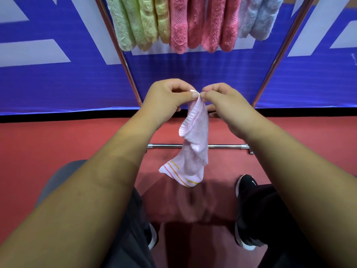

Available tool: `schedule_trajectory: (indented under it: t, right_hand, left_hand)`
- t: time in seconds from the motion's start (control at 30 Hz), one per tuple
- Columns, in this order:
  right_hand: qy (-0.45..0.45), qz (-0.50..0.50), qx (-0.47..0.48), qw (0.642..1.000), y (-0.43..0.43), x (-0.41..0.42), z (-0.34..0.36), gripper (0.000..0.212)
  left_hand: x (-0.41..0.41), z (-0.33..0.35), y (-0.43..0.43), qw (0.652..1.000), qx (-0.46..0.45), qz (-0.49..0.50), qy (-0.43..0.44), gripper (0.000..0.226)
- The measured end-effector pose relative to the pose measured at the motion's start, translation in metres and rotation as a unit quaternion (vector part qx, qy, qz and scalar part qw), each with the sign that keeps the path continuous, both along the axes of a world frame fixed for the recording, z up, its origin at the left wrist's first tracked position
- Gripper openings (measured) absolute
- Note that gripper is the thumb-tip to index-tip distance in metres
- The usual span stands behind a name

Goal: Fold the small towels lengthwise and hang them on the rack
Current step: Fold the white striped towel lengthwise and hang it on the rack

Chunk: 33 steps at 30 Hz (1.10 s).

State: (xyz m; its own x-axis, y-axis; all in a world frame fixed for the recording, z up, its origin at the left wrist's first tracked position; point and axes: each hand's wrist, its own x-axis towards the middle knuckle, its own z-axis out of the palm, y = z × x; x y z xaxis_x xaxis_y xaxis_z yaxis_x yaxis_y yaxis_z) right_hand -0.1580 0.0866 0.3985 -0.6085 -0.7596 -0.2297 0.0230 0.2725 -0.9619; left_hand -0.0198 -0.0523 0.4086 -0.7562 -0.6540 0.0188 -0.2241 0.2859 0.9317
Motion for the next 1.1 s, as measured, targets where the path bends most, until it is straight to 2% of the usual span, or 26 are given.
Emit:
schedule_trajectory:
  t: [0.1,0.23,0.4,0.57,0.77,0.83,0.9,1.0,1.07,1.1]
  right_hand:
    - [0.027,0.005,0.014,1.000,0.000,0.003,0.003,0.033]
    - [0.070,-0.001,0.052,0.996,0.001,0.007,-0.005,0.021]
    - [0.117,0.010,0.097,0.988,0.003,0.013,-0.010,0.017]
    - [0.209,0.016,0.174,0.962,-0.002,0.013,-0.018,0.020]
    - [0.244,-0.035,0.240,0.939,-0.003,-0.003,-0.011,0.022]
    - [0.221,-0.050,0.228,0.947,0.000,-0.007,-0.006,0.029]
    - [0.156,-0.067,0.189,0.967,0.002,-0.006,-0.002,0.030]
    - [-0.024,-0.117,0.078,0.990,0.000,-0.004,0.006,0.022]
    - [-0.158,-0.136,-0.011,0.978,0.000,-0.004,0.013,0.018]
    - [-0.192,-0.133,-0.037,0.972,0.000,-0.005,0.015,0.017]
  left_hand:
    - [-0.002,0.000,0.002,0.999,-0.044,0.019,0.014,0.001]
    - [-0.004,0.000,0.005,0.998,-0.052,0.021,0.016,0.003]
    - [-0.004,-0.001,0.003,0.998,-0.051,0.047,0.002,0.005]
    - [-0.001,0.006,0.000,0.998,-0.006,0.054,0.032,0.007]
    - [0.004,0.016,-0.023,0.994,-0.034,0.094,0.052,0.007]
    - [0.005,0.019,-0.026,0.994,-0.040,0.093,0.049,0.007]
    - [0.005,0.020,-0.027,0.994,-0.042,0.096,0.032,0.008]
    - [0.008,0.020,-0.029,0.993,-0.036,0.111,0.017,0.010]
    - [0.011,0.022,-0.029,0.991,-0.034,0.124,0.021,0.011]
    - [0.012,0.024,-0.029,0.991,-0.034,0.130,0.024,0.011]
